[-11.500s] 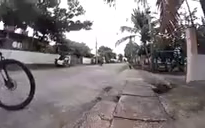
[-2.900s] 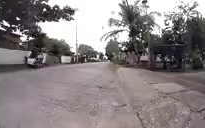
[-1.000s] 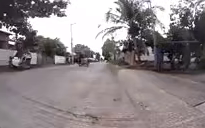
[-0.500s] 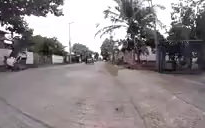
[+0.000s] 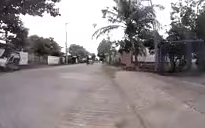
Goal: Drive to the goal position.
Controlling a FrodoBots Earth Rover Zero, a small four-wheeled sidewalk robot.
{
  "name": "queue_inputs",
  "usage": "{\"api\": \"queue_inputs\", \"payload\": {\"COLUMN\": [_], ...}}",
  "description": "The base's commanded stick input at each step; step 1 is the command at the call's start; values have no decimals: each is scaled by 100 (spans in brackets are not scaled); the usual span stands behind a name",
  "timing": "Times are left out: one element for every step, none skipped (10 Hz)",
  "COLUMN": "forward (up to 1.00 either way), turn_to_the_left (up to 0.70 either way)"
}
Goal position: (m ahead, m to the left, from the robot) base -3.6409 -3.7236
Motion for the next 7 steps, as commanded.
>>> {"api": "queue_inputs", "payload": {"forward": [70,70,70,0,0,0,0], "turn_to_the_left": [0,0,0,0,0,0,0]}}
